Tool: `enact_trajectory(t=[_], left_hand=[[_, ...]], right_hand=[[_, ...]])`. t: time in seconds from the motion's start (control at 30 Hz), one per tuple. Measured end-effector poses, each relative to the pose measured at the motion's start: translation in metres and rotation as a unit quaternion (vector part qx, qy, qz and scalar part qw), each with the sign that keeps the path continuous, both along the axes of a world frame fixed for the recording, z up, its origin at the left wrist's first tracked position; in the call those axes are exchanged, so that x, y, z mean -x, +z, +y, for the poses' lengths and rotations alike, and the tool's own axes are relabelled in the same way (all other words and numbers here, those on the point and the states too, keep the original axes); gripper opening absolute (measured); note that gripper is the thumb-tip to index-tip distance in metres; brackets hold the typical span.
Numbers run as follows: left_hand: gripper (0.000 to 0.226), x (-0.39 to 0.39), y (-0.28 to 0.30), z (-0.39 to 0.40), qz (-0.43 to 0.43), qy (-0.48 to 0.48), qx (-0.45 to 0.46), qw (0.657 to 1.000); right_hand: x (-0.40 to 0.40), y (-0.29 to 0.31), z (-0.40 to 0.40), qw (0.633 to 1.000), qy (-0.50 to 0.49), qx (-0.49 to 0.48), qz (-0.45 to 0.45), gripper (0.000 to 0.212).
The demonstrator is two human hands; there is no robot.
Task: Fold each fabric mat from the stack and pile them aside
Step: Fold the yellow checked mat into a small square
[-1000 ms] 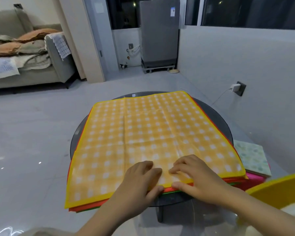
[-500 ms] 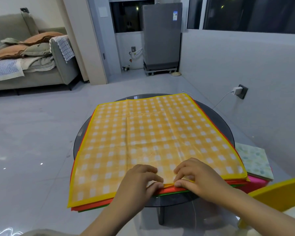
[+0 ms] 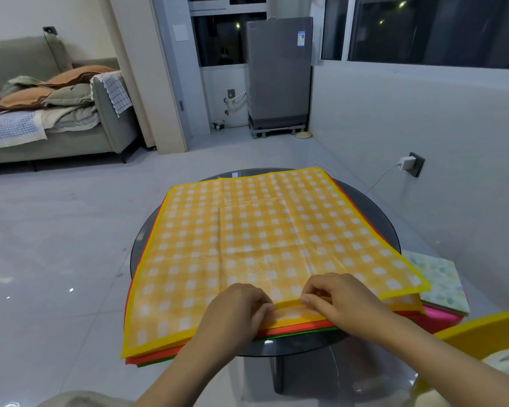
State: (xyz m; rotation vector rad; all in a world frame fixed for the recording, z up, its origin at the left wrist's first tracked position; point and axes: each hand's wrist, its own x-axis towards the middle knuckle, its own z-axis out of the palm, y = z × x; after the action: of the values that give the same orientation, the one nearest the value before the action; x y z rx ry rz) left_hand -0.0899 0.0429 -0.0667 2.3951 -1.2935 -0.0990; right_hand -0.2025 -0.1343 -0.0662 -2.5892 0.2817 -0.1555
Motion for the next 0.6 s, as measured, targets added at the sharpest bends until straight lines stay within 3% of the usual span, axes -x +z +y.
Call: enact_trajectory(t=[0.2,0.47,0.6], left_hand=[[0.029,-0.023,0.022,0.011,0.015,0.052,-0.054,0.997],[0.028,-0.030,0.060,0.009,-0.074,0.080,-0.037,0.993],[0.025,-0.031,0.091,0.013,-0.058,0.052,-0.026,0.997]], right_hand=[[-0.006,0.006,0.000,0.995,-0.042,0.081,-0.045,0.014],[-0.015,0.041,-0.004,0.975,-0.058,0.161,-0.143,0.020],[-0.010,0.076,-0.006,0.969,-0.051,0.188,-0.151,0.020]])
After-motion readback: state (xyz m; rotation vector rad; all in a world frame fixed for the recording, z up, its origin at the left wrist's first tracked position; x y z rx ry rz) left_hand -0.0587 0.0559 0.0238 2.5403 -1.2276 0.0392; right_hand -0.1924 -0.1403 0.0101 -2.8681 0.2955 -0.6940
